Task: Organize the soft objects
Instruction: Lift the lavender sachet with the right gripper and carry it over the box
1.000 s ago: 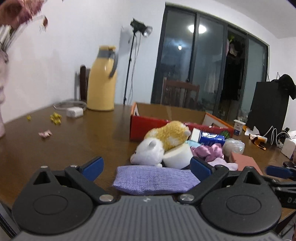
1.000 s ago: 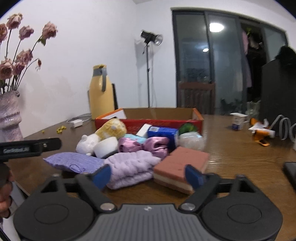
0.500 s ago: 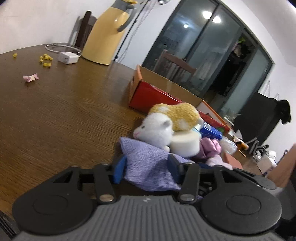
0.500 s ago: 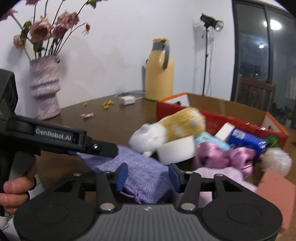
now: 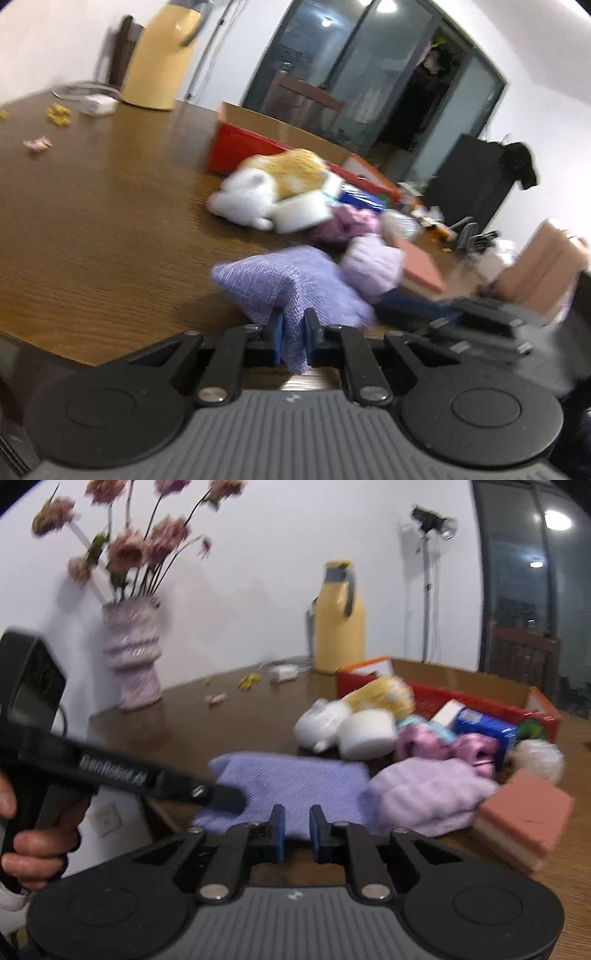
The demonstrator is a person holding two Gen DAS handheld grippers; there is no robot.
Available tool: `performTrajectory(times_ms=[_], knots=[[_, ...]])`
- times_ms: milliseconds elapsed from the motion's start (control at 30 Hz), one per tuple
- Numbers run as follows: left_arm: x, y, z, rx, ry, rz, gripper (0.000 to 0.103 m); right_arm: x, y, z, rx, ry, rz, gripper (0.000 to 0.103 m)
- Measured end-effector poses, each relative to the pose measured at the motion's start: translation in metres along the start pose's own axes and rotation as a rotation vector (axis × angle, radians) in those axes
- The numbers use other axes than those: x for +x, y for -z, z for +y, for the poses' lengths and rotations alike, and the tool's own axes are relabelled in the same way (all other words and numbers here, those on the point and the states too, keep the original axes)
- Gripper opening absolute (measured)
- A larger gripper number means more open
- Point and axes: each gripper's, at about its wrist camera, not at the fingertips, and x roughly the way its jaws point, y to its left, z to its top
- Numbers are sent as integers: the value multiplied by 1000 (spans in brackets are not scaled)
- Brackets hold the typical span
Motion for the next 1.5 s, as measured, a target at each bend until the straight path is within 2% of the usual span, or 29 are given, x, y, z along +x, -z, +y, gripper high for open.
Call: performTrajectory(times_ms=[67,133,200,233,300,367,433,500,567,667,700,767,833,933,1100,1200,1300,1500], knots=[[-5,-4,15,-31,-47,-23,15,2,-5,-6,40,-6,-17,27],[-9,-8,30,-101,-100,-46,28,15,-8,-6,53,-5,-17,48],[-13,-10,35,-115,-89,-67,32,28,-10,-3,53,5,-8,48],[-14,-10,34,-105,-82,-77,41,35,-12,-1,58,5,4,48],[-15,-11,32,-84,-74,-97,47,49,-12,1,78,7,30,48],[-12,-12,28,-70,-62,-94,46,60,-10,4,91,24,57,48],[-4,-13,26,-62,-34,-59,26,66,-5,8,75,46,70,47],[2,-8,23,-31,-16,-26,14,66,-2,13,29,89,67,47],[4,-1,18,-6,-23,-9,13,66,3,16,-10,152,69,47],[4,4,13,17,-17,-8,13,63,7,8,39,131,74,45],[4,3,13,19,-15,-6,13,63,6,7,38,118,75,36],[5,3,14,13,-21,-5,13,63,7,9,21,118,71,33],[5,2,13,7,-23,-3,13,64,9,13,2,94,60,18],[4,2,9,27,-27,-6,13,65,9,23,-49,99,60,8],[-2,-2,4,49,3,-26,11,54,6,27,-60,111,44,7],[-6,-17,-4,66,32,-63,10,37,-7,20,-44,122,-19,8],[-3,-44,-15,80,78,-107,10,24,-33,5,-38,126,-80,8],[34,-130,-39,147,123,-172,10,39,-107,-59,-20,132,-131,8]])
